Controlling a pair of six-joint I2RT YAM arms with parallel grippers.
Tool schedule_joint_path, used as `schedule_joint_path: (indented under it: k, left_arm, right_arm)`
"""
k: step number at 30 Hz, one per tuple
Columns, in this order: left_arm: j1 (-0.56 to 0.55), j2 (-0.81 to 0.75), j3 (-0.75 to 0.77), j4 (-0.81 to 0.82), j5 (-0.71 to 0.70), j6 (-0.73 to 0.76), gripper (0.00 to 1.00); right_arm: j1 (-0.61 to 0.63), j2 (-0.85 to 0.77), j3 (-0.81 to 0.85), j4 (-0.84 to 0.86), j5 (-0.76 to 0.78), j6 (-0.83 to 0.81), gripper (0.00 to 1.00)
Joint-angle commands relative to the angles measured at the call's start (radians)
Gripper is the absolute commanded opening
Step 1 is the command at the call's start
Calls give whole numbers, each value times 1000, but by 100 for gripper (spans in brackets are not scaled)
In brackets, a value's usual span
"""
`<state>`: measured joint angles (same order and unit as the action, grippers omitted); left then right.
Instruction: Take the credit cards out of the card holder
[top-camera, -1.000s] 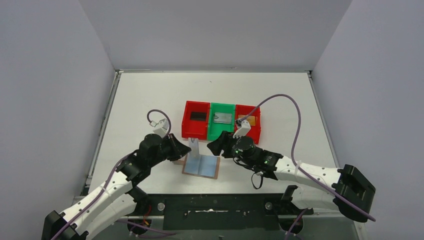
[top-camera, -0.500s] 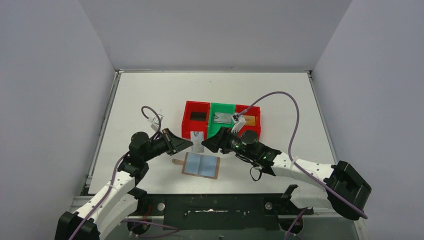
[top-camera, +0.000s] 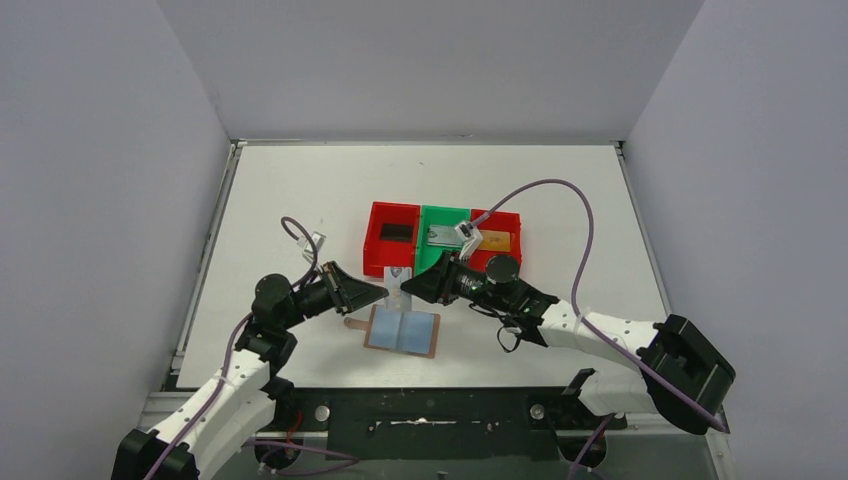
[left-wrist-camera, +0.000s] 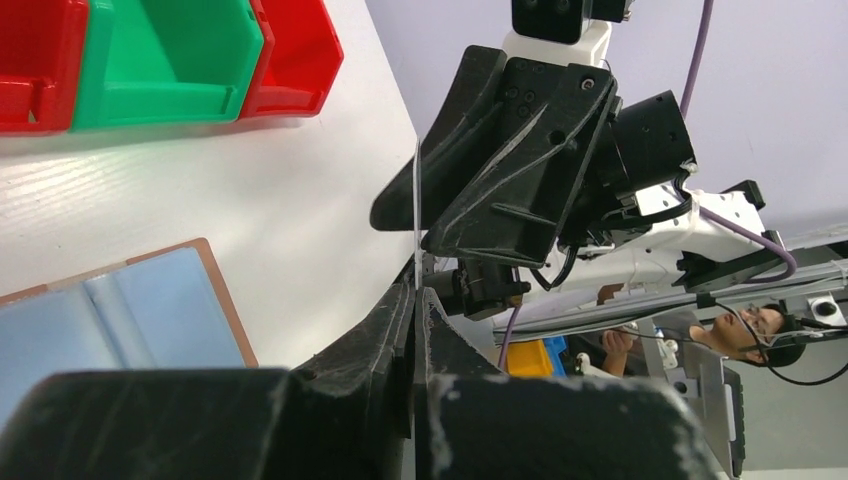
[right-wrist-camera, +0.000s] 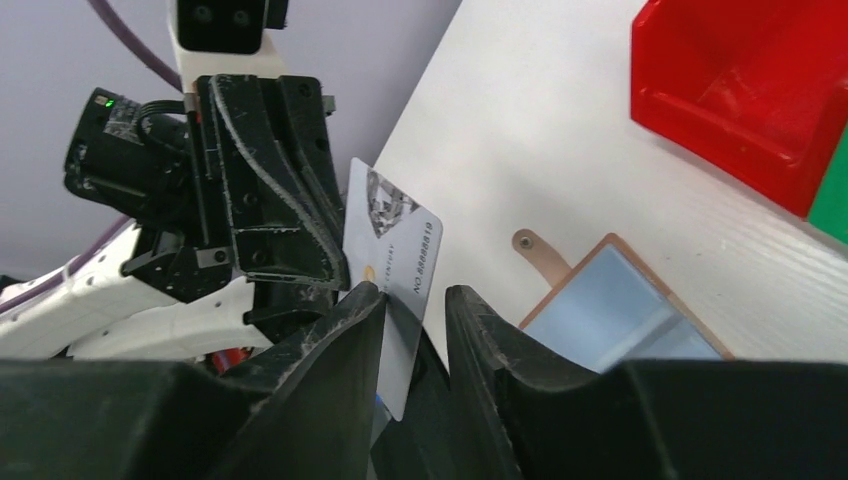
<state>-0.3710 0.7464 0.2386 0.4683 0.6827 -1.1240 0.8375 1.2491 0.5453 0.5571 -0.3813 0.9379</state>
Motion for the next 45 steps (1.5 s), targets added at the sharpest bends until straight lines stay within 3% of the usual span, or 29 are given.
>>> schedule_joint_path:
  k: [1,7,13,15,19,24,29,35,39,45]
  left_arm:
    - [4,-16,-12,106,17,-25,0]
    - [4,-18,-16,93,-5,-16,0]
    - [4,11,12,71,-2,13,2]
    - [4,14,24,42,-5,34,15]
    - [7,4,70,-92,-41,112,53]
    - [12,-36,238,-496,-220,331,75]
    - [12,-71,409,-801,-506,492,78]
    - [12,-147,486,-929,-749,603,83]
    - [12,-207,433,-927,-833,663,86]
    - [13,-226,405,-898,-815,665,87]
  right_arm:
    - [2,-4,29,137,-70,24,28]
    - [0,-36,12,127,-72,30,11]
    - [0,-65,-1,99,-59,24,0]
    - [0,-73,0,82,-54,16,0]
    - [-2,-92,16,2,-16,-20,0]
    - [-6,-141,69,-195,112,-112,0]
    - [-9,-168,166,-421,332,-257,0]
    - [-13,-144,271,-585,600,-487,0]
    - [-12,-93,315,-582,632,-706,0]
    - [1,25,421,-626,595,-1010,0]
